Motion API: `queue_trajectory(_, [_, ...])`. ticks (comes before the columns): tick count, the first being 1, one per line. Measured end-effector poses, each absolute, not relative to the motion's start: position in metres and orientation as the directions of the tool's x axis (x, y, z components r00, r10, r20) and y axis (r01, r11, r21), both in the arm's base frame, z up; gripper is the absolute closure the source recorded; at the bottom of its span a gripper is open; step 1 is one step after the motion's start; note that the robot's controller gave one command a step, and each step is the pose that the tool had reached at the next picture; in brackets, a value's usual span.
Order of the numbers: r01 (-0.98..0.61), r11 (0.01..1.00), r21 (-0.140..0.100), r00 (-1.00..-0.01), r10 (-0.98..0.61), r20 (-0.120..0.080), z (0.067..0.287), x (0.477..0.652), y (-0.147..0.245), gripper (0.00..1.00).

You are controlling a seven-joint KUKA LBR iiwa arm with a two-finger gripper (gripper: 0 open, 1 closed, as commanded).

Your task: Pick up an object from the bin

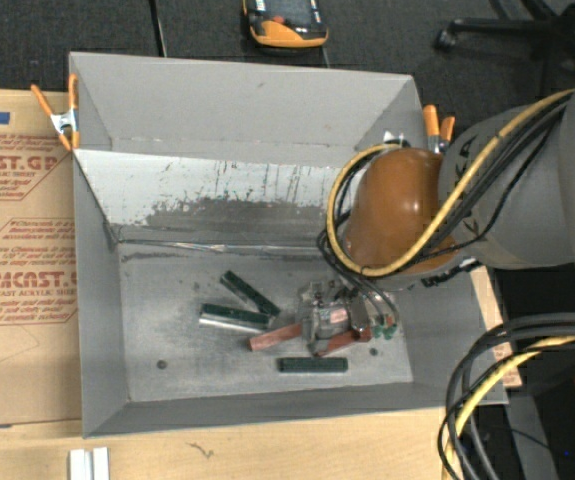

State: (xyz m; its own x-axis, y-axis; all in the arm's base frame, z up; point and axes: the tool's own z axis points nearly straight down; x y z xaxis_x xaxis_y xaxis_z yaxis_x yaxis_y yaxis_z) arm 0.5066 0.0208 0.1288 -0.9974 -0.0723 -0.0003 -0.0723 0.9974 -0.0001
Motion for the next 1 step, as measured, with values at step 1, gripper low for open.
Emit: queue_trajectory(1, [-0.072, 0.997, 0.000, -0.997, -0.072, 0.000, 0.1370, 0.5066, 0.0208, 1.00])
